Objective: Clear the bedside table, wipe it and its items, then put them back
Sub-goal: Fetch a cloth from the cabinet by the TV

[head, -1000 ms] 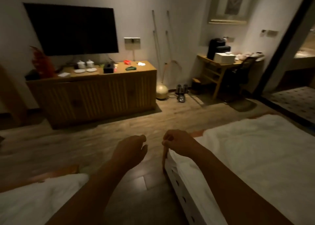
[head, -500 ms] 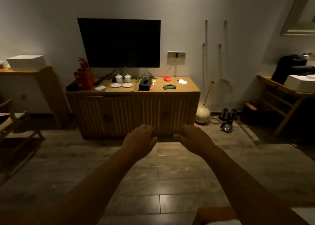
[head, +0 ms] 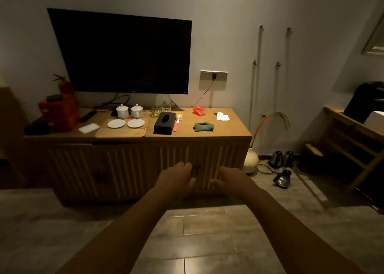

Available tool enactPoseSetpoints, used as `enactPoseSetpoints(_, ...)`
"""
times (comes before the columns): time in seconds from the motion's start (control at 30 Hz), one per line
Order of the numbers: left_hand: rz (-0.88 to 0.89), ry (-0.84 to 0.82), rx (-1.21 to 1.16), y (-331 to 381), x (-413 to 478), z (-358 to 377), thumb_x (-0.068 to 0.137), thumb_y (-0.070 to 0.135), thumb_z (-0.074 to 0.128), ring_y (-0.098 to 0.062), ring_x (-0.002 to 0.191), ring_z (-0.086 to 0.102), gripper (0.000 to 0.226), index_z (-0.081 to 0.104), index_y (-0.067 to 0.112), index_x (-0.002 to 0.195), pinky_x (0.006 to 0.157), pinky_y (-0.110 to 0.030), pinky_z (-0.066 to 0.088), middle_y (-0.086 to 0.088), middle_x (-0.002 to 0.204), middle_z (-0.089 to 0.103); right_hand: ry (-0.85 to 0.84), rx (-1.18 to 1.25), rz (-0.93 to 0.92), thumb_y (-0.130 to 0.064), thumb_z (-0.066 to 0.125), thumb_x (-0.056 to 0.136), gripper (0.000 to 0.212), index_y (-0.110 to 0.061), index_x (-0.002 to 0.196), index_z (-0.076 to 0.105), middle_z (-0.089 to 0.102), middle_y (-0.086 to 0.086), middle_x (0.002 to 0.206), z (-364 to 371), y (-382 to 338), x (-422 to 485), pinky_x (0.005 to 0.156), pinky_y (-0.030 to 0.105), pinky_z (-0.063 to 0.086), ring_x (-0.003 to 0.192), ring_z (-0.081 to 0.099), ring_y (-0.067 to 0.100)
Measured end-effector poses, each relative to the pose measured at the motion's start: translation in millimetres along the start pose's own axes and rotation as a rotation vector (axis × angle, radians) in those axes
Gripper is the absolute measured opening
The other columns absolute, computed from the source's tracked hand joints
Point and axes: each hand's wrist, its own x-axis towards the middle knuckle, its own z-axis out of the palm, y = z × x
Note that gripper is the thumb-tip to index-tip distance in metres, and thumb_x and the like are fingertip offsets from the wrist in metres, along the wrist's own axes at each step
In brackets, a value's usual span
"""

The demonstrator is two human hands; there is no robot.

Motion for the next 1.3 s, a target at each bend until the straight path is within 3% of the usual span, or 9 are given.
enactPoseSetpoints(0.13, 0.026, -0.022, -0.012, -25.3, 104.7, 2.9, 0.091, 0.040, 0.054, -0.009, 0.077, 0.055, 0.022, 0.051, 0.026, 0.107, 0.071, -0.029, 0.055, 0.005, 0.094, 0.054, -0.019, 0.041, 0.053, -0.044, 0.059, 0.090, 0.027, -0.023, 0.106, 0.056, 0.063, -0.002, 0.096, -21.6, 16.0, 96.3, 0.081, 0.038, 0.057, 0.086, 0.062, 0.013)
enactPoseSetpoints(0.7, -0.070, -0.232, 0.057, -123.2, 542.0, 118.3, 0.090, 0.043, 0.050, -0.021, 0.101, 0.060, 0.039, 0.050, 0.023, 0.124, 0.083, -0.039, 0.055, -0.001, 0.115, 0.060, -0.159, -0.034, 0.020, -0.043, 0.059, 0.090, 0.047, -0.017, 0.128, 0.053, 0.063, 0.005, 0.122, -44.7, 143.3, 551.7, 0.086, 0.035, 0.051, 0.108, 0.060, 0.021)
enactPoseSetpoints(0.97, -0.075, -0.416, 0.028, -163.8, 662.1, 192.8, 0.089, 0.039, 0.052, -0.027, 0.102, 0.058, 0.035, 0.050, 0.018, 0.118, 0.082, -0.041, 0.053, -0.006, 0.112, 0.056, -0.218, -0.123, 0.005, -0.039, 0.056, 0.088, 0.037, -0.017, 0.117, 0.050, 0.059, 0.009, 0.114, 4.9, 173.0, 691.7, 0.082, 0.040, 0.051, 0.104, 0.058, 0.029)
enactPoseSetpoints(1.2, 0.031, -0.551, 0.060, -198.1, 732.3, 278.4, 0.083, 0.032, 0.058, -0.031, 0.119, 0.040, 0.058, 0.034, 0.020, 0.135, 0.089, -0.044, 0.048, -0.012, 0.135, 0.038, -0.260, -0.219, 0.091, -0.027, 0.061, 0.080, 0.072, -0.020, 0.144, 0.028, 0.023, 0.015, 0.151, 57.2, 197.3, 761.3, 0.106, 0.047, 0.035, 0.140, 0.022, 0.036)
enactPoseSetpoints(1.3, 0.087, -0.585, 0.137, -208.2, 743.2, 301.9, 0.079, 0.031, 0.061, -0.034, 0.130, 0.031, 0.076, 0.022, 0.022, 0.143, 0.097, -0.046, 0.043, -0.013, 0.144, 0.029, -0.288, -0.207, 0.163, -0.029, 0.061, 0.077, 0.085, -0.023, 0.150, 0.017, 0.017, 0.014, 0.156, 77.0, 203.6, 776.4, 0.109, 0.050, 0.034, 0.144, 0.017, 0.036)
